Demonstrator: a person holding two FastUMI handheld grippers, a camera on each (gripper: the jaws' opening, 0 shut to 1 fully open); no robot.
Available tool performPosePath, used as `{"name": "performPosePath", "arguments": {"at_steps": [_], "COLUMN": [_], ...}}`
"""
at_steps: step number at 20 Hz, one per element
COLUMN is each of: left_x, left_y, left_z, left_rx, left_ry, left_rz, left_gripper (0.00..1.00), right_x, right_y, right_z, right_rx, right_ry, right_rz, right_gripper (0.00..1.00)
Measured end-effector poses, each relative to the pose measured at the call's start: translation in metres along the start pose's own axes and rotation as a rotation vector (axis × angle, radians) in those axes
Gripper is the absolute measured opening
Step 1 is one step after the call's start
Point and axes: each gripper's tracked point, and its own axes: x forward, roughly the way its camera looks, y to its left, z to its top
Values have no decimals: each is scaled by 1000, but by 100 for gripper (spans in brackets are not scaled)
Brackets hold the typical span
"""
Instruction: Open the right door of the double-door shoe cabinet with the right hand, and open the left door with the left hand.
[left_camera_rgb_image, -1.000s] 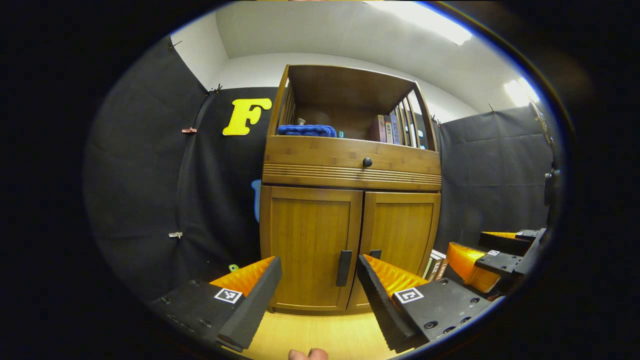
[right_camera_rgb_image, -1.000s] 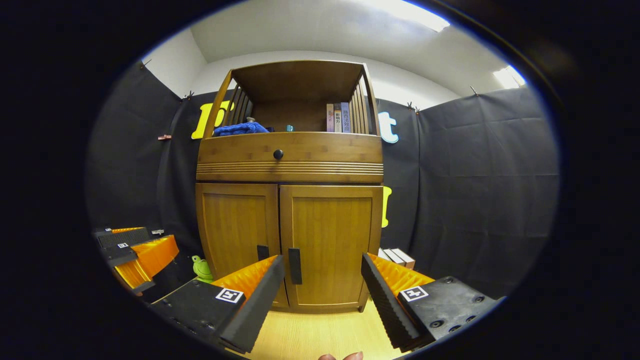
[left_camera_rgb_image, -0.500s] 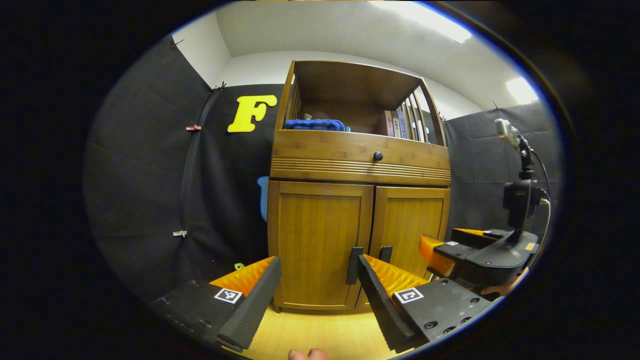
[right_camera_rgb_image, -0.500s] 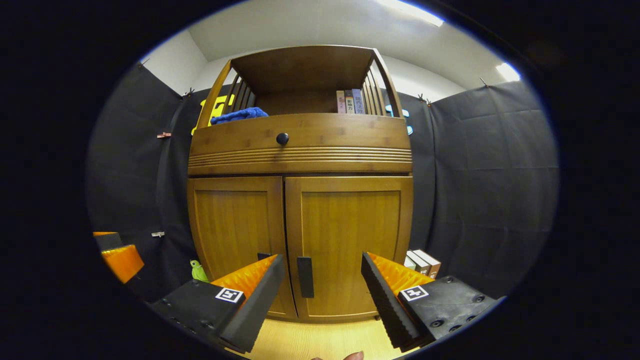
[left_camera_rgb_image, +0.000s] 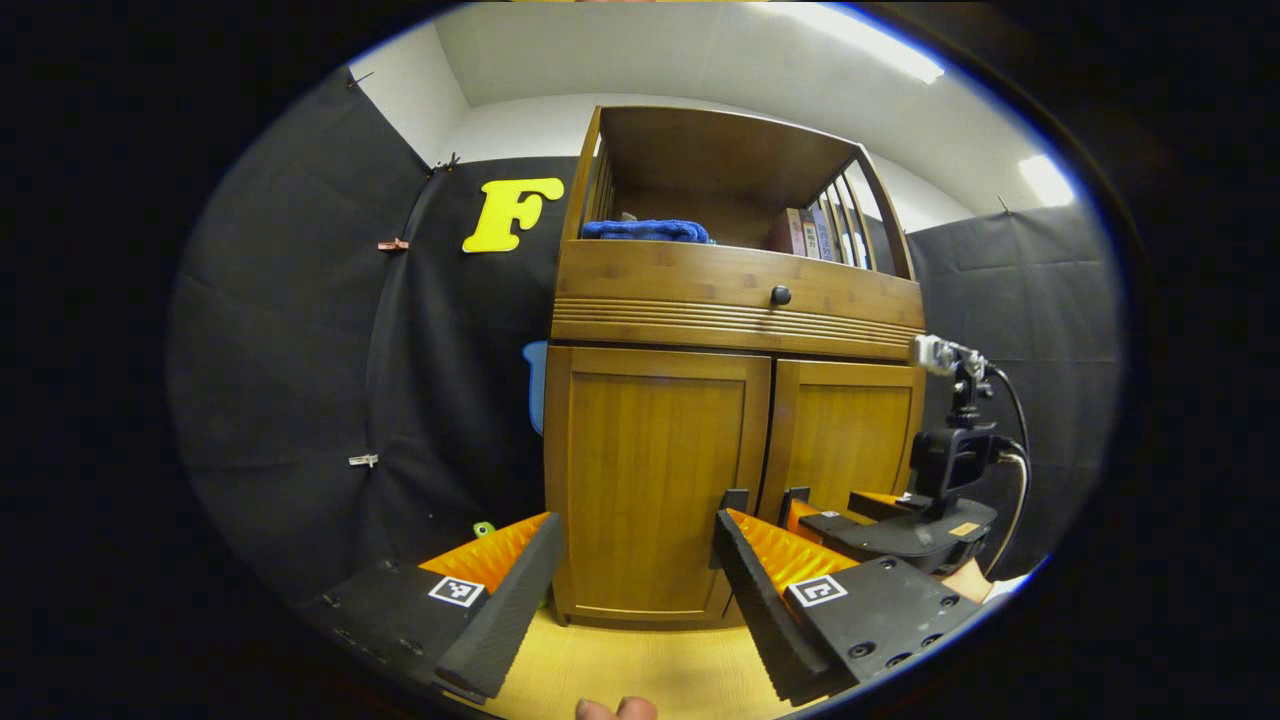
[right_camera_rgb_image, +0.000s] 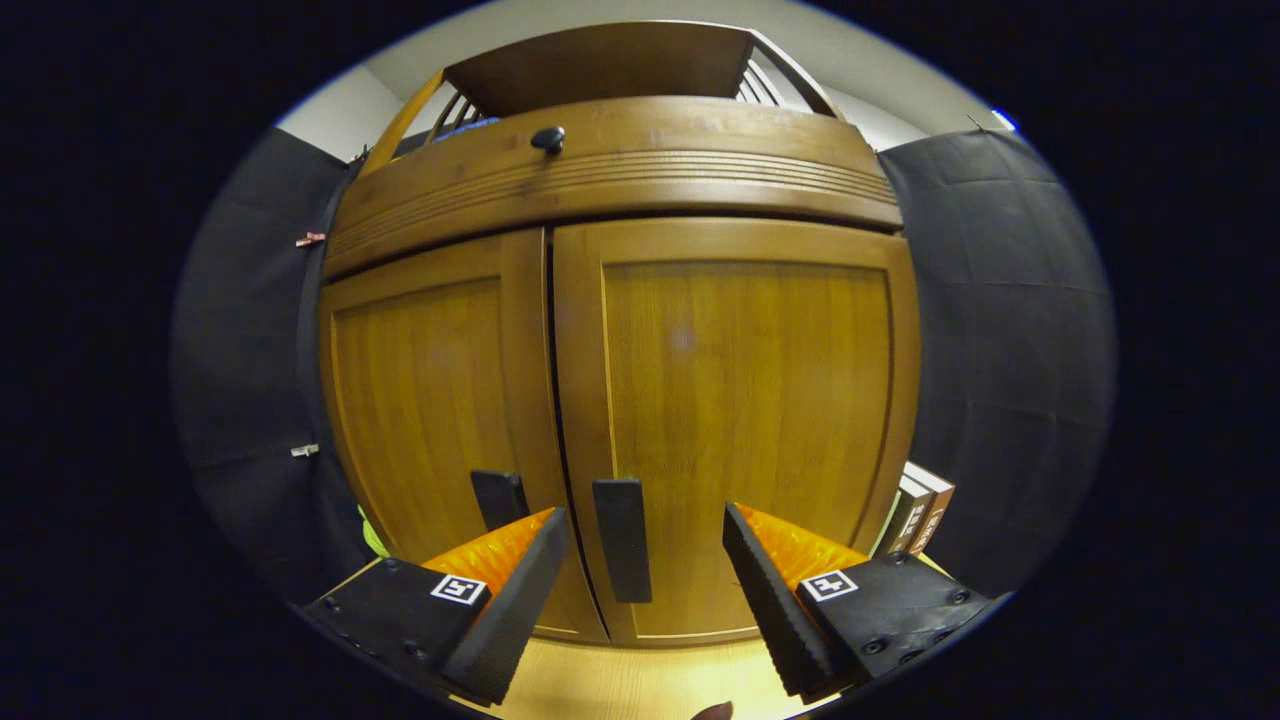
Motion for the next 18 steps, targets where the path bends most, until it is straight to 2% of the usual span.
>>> {"name": "performPosePath", "arguments": {"at_steps": [1,3,6,7,10,12,14,15,17,18], "left_x": [2,3,4,4,3,1,-2,-5,-10,-13], "left_y": [2,5,11,13,17,18,18,18,17,16], "left_z": [-1,-7,-14,-15,-19,-18,-14,-11,-9,-10], "left_rx": [-1,3,19,22,22,19,14,13,10,8], "left_ry": [5,14,30,37,46,46,40,36,30,28], "left_rz": [4,13,32,37,46,48,47,46,45,44], "left_gripper": [94,94,94,94,95,94,94,94,94,94], "right_x": [13,27,44,46,48,51,52,51,43,42], "right_y": [0,4,9,10,14,13,14,15,14,13], "right_z": [-7,-21,-30,-30,-29,-30,-32,-33,-32,-31], "right_rx": [-9,6,16,13,23,-27,-35,-4,18,8], "right_ry": [9,31,42,38,40,9,24,45,64,62], "right_rz": [-4,9,-1,-4,-7,-29,-15,-3,30,42], "right_gripper": [100,82,69,56,52,31,35,28,27,21]}}
